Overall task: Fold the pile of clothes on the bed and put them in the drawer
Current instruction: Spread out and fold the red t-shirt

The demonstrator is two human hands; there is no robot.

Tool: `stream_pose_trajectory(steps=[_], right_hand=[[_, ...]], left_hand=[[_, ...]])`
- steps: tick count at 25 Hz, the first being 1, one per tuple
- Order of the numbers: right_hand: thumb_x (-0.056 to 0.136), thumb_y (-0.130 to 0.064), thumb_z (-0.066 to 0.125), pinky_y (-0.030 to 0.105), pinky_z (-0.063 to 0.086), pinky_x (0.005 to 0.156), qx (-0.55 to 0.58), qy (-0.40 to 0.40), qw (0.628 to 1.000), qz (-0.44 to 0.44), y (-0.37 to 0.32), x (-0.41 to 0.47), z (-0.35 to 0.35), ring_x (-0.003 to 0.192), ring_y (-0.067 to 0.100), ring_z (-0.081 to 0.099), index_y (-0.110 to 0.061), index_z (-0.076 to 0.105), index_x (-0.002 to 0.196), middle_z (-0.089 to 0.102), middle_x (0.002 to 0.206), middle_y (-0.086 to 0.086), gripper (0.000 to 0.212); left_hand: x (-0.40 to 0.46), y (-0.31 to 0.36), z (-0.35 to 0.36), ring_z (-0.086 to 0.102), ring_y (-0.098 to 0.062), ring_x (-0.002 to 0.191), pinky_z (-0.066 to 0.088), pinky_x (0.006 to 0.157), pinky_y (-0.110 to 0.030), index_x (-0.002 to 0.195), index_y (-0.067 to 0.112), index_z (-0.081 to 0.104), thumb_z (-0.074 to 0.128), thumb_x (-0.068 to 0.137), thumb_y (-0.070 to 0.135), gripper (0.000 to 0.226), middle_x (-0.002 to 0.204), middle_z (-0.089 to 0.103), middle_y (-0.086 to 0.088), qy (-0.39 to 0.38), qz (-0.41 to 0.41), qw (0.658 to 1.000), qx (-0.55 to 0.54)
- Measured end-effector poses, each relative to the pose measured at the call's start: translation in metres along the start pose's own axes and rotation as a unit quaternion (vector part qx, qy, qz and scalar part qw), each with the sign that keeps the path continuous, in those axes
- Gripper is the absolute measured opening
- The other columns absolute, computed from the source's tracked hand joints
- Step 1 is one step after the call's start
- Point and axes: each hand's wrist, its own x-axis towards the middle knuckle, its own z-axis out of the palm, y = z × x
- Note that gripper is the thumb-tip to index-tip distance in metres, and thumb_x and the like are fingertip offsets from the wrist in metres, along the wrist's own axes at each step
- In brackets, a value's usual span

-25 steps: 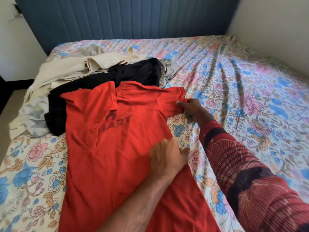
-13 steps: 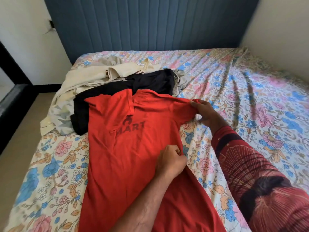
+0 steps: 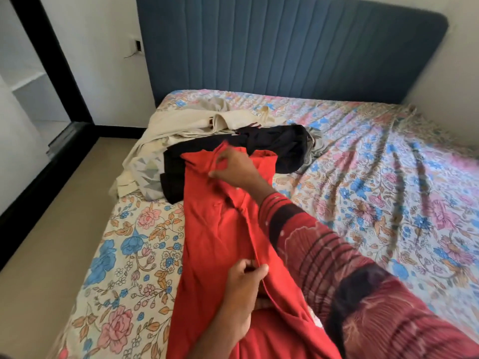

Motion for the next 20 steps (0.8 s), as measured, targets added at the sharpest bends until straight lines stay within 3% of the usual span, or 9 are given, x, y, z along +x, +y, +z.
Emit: stream_pose_trajectory(steps=[3,6,10,12,14,17,20], right_hand=[[0.078,-0.033,0.080,0.035,0.054,0.088,0.036,0.021,0.999,0.004,-0.015,-0.034,0.012,0.100,0.023,0.069,-0.024,0.071,0.097,0.075,0.103,-0.002,0.023],[0.081,-0.028,0.074,0.036,0.055,0.077,0.024,0.021,0.999,-0.003,0.016,-0.120,-0.005,0.079,0.016,0.070,-0.023,0.069,0.082,0.071,0.078,-0.006,0.007],[0.085,-0.041,0.076,0.025,0.046,0.063,-0.014,-0.131,0.991,0.027,0.080,-0.259,-0.040,0.061,-0.001,0.059,-0.033,0.063,0.076,0.062,0.064,-0.012,0.017],[0.079,-0.054,0.079,0.020,0.047,0.064,-0.033,-0.183,0.982,0.031,0.088,-0.305,-0.052,0.065,-0.001,0.060,-0.037,0.062,0.080,0.063,0.068,-0.016,0.024],[0.070,-0.065,0.075,0.025,0.051,0.068,-0.096,-0.177,0.979,0.033,0.091,-0.334,-0.061,0.069,-0.002,0.060,-0.038,0.061,0.086,0.062,0.075,-0.019,0.035],[0.074,-0.049,0.076,0.032,0.054,0.070,-0.115,-0.164,0.979,0.024,0.092,-0.364,-0.065,0.072,-0.001,0.058,-0.035,0.058,0.084,0.059,0.077,-0.019,0.025],[0.076,-0.046,0.064,0.035,0.054,0.075,-0.117,-0.141,0.983,-0.018,0.086,-0.386,-0.053,0.082,0.000,0.058,-0.032,0.055,0.086,0.056,0.093,-0.020,0.019]], left_hand=[[-0.003,-0.008,-0.003,0.065,-0.019,0.063,0.058,0.053,-0.035,0.101,-0.001,0.062,0.074,0.086,0.001,0.019,0.080,0.065,-0.014,-0.013,-0.020,0.999,0.031],[-0.005,-0.011,-0.003,0.063,-0.017,0.057,0.058,0.050,-0.032,0.090,0.002,0.064,0.072,0.084,-0.005,0.012,0.076,0.064,-0.015,-0.006,-0.014,0.997,0.074],[-0.006,-0.015,0.000,0.061,-0.016,0.055,0.055,0.045,-0.027,0.081,0.003,0.064,0.070,0.084,-0.006,0.012,0.072,0.063,-0.014,0.007,0.005,0.995,0.100],[-0.011,-0.012,0.002,0.061,-0.015,0.053,0.054,0.043,-0.026,0.073,0.007,0.062,0.069,0.085,-0.008,0.021,0.068,0.064,-0.011,0.013,0.015,0.994,0.106],[-0.014,-0.012,0.002,0.063,-0.016,0.057,0.055,0.044,-0.027,0.073,0.009,0.061,0.068,0.086,-0.010,0.024,0.072,0.066,-0.011,0.012,0.012,0.995,0.094],[-0.019,-0.010,-0.002,0.062,-0.019,0.066,0.061,0.053,-0.034,0.074,0.011,0.058,0.065,0.089,-0.007,0.025,0.076,0.063,-0.010,0.011,-0.001,0.998,0.058],[-0.025,-0.010,-0.007,0.062,-0.024,0.071,0.061,0.063,-0.040,0.086,0.013,0.059,0.055,0.095,-0.001,0.017,0.080,0.061,-0.008,0.013,-0.009,1.000,0.018]])
